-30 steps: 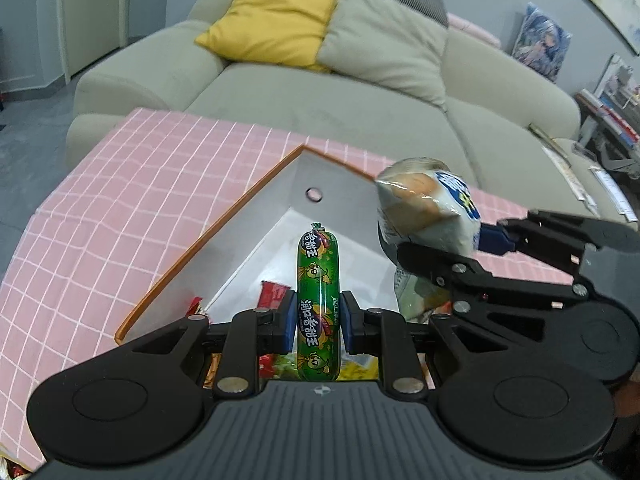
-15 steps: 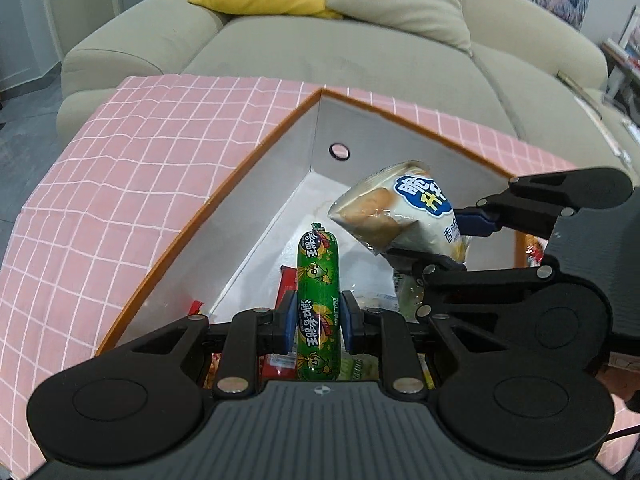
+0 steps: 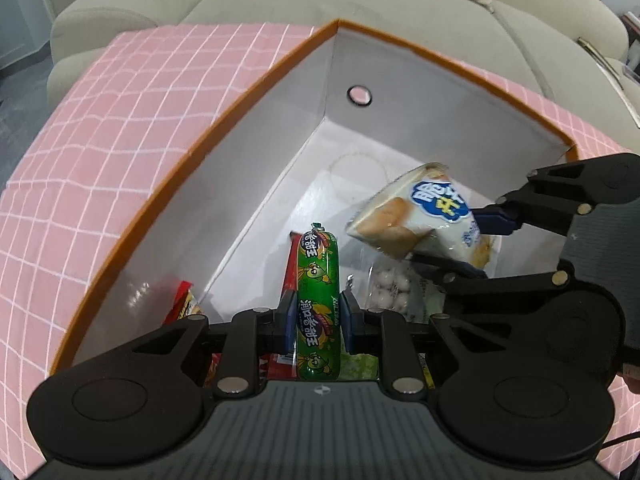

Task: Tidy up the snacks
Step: 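Open both grippers to drop the sausage and chip bag into the box, then move both grippers back toward the red chip bag and white bar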

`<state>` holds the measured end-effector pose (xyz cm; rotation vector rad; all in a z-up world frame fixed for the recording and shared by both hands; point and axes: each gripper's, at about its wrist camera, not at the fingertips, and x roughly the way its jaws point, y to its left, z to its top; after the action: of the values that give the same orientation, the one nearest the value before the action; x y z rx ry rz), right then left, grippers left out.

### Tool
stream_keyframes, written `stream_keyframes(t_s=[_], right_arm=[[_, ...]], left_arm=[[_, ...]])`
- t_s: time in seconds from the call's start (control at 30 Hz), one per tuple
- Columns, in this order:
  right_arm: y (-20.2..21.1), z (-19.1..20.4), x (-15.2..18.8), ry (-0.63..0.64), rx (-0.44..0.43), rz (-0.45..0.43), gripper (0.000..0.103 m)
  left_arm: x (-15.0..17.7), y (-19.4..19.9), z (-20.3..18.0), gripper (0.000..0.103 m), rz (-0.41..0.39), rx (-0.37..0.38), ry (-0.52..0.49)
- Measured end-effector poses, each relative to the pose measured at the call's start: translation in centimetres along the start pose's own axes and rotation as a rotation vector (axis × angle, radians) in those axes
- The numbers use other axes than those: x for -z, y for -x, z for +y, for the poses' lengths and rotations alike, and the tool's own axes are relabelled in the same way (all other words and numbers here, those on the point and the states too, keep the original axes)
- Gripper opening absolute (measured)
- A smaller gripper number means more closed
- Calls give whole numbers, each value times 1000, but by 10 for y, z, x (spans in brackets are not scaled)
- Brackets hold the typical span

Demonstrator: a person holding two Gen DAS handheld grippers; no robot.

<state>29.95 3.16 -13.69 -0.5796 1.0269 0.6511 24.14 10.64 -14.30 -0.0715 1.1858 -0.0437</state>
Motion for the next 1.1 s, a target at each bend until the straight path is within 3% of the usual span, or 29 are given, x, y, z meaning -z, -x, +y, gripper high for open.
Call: stream_keyframes(t_s=[0.27,0.37,0.47,0.6,0.7,1.1], right_arm=[[-3,-14,-1,-74,-3,30,35],[3,-15,0,-86,3,25,46],[10,-16,0,-87,0,17,52],[22,-15,-1,-103,30,-1,71],[33,-14,0,-112,34,-10,75],[113,-13,20,-218,76,-174,87]], left_arm=[[1,-1,3,25,19,-2,32],[2,8,4,26,-3,5,44],[3,17,1,37,-25,3,43],[6,32,1,51,-57,-8,57],[9,46,3,63,-80,-8,78],[26,121,-7,65,-245,-16,107]])
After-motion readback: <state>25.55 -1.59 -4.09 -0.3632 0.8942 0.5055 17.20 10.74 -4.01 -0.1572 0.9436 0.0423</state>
